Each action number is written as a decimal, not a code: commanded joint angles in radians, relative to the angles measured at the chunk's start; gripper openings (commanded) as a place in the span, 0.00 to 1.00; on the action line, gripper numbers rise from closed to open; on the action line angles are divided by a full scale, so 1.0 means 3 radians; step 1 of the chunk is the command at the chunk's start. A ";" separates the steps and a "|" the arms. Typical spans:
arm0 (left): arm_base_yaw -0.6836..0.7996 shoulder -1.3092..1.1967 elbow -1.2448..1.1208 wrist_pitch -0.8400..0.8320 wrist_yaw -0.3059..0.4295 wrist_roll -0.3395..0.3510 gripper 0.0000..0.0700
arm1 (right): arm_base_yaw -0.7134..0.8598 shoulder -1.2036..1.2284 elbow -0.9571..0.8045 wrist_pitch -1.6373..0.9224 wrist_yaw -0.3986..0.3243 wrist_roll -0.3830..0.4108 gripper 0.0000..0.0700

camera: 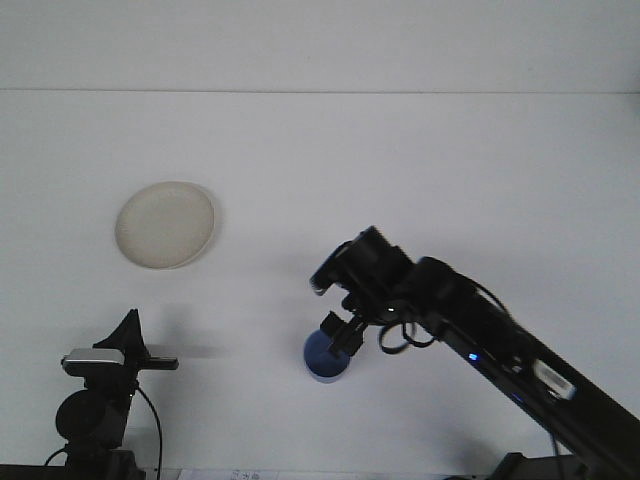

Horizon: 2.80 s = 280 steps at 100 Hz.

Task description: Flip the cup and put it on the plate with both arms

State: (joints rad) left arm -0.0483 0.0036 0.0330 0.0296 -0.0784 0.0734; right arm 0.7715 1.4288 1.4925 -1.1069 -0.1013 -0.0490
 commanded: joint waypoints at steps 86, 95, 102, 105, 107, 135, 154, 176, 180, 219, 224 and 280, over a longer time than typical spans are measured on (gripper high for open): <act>-0.0003 -0.0003 -0.0062 0.0151 0.0001 -0.0797 0.02 | 0.0052 -0.4210 -0.2997 0.1962 0.0713 0.0341 0.67; -0.0003 -0.0003 -0.0058 0.0271 0.0001 -0.1088 0.02 | 0.0052 -0.4214 -0.2997 0.1938 0.0713 0.0340 0.66; -0.0003 -0.0001 0.0005 0.0326 0.0029 -0.1340 0.02 | 0.0052 -0.4214 -0.2997 0.1935 0.0713 0.0340 0.67; -0.0003 0.0008 0.0066 0.0313 0.0083 -0.1408 0.02 | 0.0052 -0.4214 -0.2997 0.1935 0.0713 0.0340 0.67; -0.0003 0.0022 0.0120 0.0292 0.0117 -0.1443 0.02 | 0.0052 -0.4214 -0.2997 0.1935 0.0713 0.0340 0.66; -0.0025 0.0940 0.1530 -0.0856 0.0764 -0.1250 0.31 | 0.0052 -0.4214 -0.2997 0.1871 0.0715 0.0334 0.66; -0.0203 0.1938 0.2583 -0.1685 0.1670 -0.0979 0.78 | 0.0052 -0.4214 -0.2997 0.1867 0.0715 0.0332 0.67; -0.1011 0.3014 0.3414 -0.2316 0.1928 -0.0849 0.78 | 0.0052 -0.4214 -0.2997 0.1867 0.0715 0.0326 0.67; -0.1194 0.3199 0.3521 -0.2401 0.1891 -0.0829 0.78 | 0.0052 -0.4214 -0.2997 0.1867 0.0715 0.0326 0.66; -0.2398 0.4756 0.4267 -0.2773 0.1109 -0.0772 0.78 | 0.0052 -0.4214 -0.2997 0.1867 0.0715 0.0323 0.66; -0.2461 0.4869 0.4304 -0.2787 0.1109 -0.0739 0.78 | 0.0052 -0.4214 -0.2997 0.1867 0.0716 0.0323 0.66; -0.2681 0.5507 0.4320 -0.2680 0.0855 -0.0637 0.20 | 0.0051 -0.4214 -0.2997 0.1868 0.0716 0.0323 0.66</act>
State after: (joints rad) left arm -0.8421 1.6371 1.3087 -0.7712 0.1818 -0.1284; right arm 0.7780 0.1650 0.5846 -0.5564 0.1123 0.0418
